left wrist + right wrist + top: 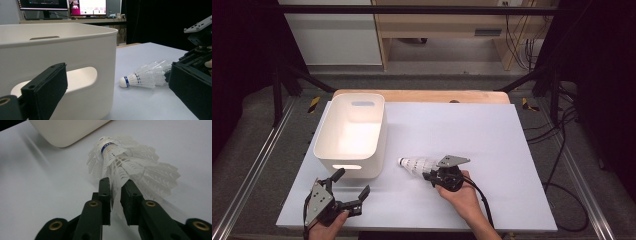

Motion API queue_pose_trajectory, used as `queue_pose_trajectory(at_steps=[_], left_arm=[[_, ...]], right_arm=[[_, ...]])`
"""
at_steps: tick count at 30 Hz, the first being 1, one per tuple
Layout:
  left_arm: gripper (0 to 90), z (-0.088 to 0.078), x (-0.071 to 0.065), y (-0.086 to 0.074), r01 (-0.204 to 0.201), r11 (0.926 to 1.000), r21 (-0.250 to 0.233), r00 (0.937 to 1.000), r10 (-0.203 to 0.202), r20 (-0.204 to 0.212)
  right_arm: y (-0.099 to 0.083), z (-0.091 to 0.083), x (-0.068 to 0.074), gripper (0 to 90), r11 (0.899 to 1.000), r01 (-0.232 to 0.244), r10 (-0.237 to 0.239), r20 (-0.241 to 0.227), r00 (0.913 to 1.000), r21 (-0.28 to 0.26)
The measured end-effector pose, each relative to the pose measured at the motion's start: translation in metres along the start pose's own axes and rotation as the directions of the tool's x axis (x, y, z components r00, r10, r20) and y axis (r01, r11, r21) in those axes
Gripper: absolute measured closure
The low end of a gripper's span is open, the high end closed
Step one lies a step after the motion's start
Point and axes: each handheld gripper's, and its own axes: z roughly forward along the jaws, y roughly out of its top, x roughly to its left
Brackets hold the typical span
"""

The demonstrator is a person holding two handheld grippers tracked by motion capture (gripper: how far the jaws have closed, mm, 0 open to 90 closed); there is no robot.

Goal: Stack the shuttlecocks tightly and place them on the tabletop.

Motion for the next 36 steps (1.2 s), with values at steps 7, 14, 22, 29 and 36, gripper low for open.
queue_pose_trajectory(at_steps=[7, 14, 22, 29, 36], left_arm=[[2.2, 0.000, 0.000, 0.000, 0.002, 1.0000, -0.001, 1.0000, -0.002, -0.001], [2.2, 0.000, 0.000, 0.000, -0.002, 1.0000, 0.001, 1.0000, 0.002, 0.000], [2.2, 0.000, 0.000, 0.000, 0.000, 1.0000, -0.001, 1.0000, 0.000, 0.000], [2.1, 0.000, 0.000, 0.000, 0.000, 1.0000, -0.001, 1.0000, 0.000, 0.000], [2.1, 0.000, 0.000, 0.000, -0.002, 1.0000, 0.000, 1.0000, 0.002, 0.001]], right_arm=[[0.000, -0.003, 0.002, 60.7, 1.000, 0.009, -0.009, 0.013, 0.9999, 0.012], [0.000, -0.006, 0.005, 51.2, 0.999, 0.024, -0.025, 0.013, 0.9996, 0.021], [0.000, -0.006, 0.006, 43.9, 0.999, 0.017, -0.018, 0.020, 0.9996, 0.038], [0.000, -0.008, 0.006, 39.8, 0.999, 0.022, -0.023, 0.019, 0.9996, 0.041], [0.001, -0.011, 0.009, 32.1, 0.997, 0.047, -0.049, 0.039, 0.9980, 0.059]])
